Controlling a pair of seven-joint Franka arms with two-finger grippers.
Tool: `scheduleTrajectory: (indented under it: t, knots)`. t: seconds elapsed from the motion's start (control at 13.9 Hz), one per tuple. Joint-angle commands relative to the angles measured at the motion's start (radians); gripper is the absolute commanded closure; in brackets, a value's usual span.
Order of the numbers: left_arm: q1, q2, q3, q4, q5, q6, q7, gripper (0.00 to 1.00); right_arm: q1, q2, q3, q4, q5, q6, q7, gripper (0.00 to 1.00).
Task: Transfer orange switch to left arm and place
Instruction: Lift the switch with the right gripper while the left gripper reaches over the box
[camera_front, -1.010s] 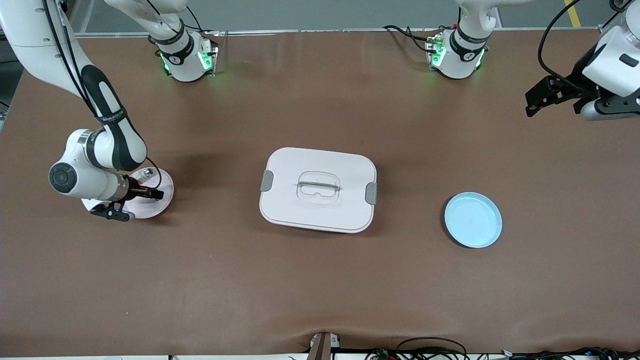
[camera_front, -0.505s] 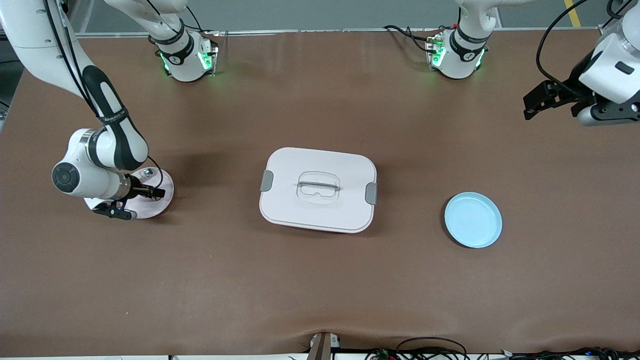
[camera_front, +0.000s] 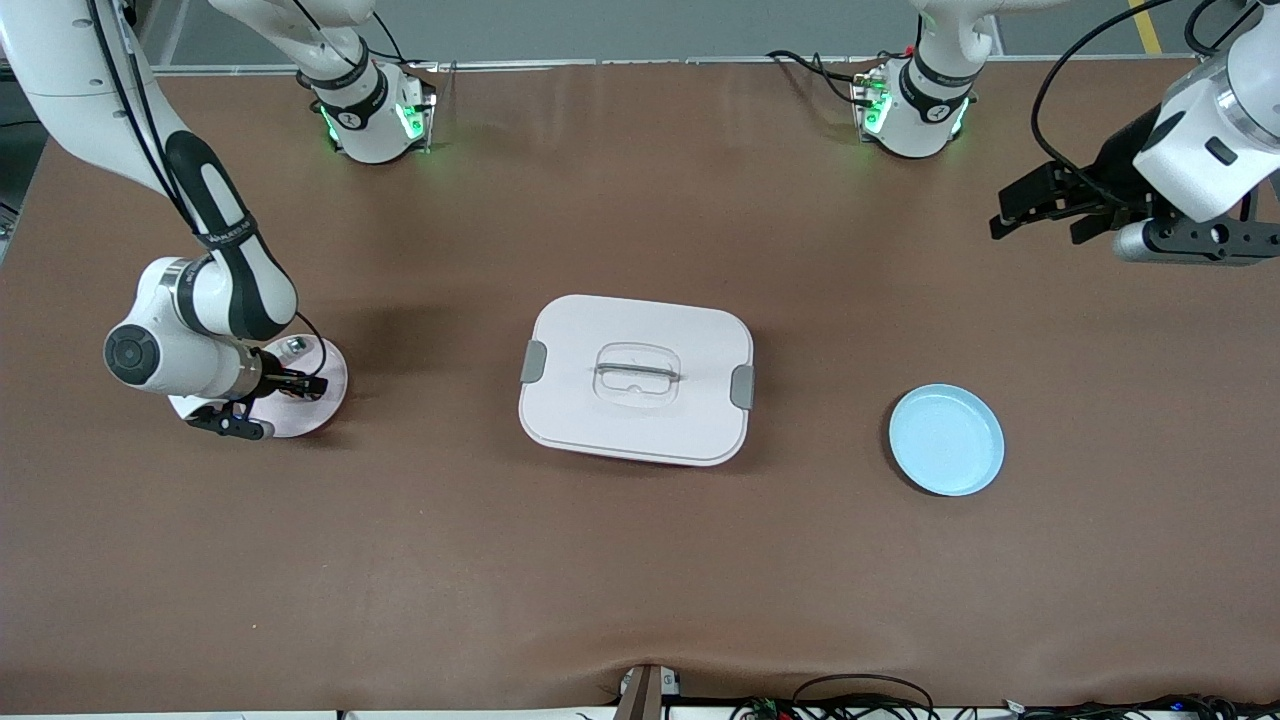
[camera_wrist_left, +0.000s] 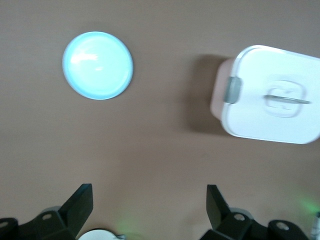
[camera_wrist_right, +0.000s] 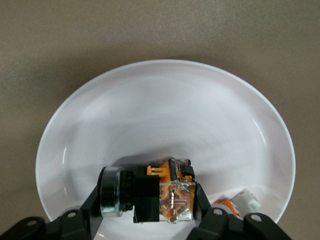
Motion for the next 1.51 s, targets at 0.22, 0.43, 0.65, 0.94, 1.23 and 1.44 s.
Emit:
scheduleTrajectory:
  t: [0.22,0.43,0.65,0.94,1.23,1.44]
  knots:
    - [-0.004,0.034,-0.087,-0.003,-0.120,0.057,0.012,0.00,-0.001,-0.041,0.014,0.049,0.014,-0.118,-0.012,0.86]
    - [-0.004,0.067,-0.101,-0.018,-0.224,0.060,0.020,0.00,0.018,-0.093,0.017,0.142,0.016,-0.328,0.000,0.86]
    - [-0.002,0.101,-0.128,-0.019,-0.297,0.097,0.020,0.00,0.062,-0.132,0.015,0.273,0.016,-0.564,0.060,0.85]
    - [-0.025,0.113,-0.156,-0.084,-0.418,0.170,0.008,0.00,0.180,-0.133,0.015,0.480,0.019,-0.860,0.288,0.85]
    - [-0.028,0.097,-0.237,-0.160,-0.499,0.345,-0.064,0.00,0.318,-0.133,0.015,0.566,0.156,-0.977,0.610,0.85]
    - [-0.027,0.057,-0.291,-0.245,-0.557,0.465,-0.083,0.00,0.436,-0.130,0.015,0.606,0.279,-0.977,0.877,0.85]
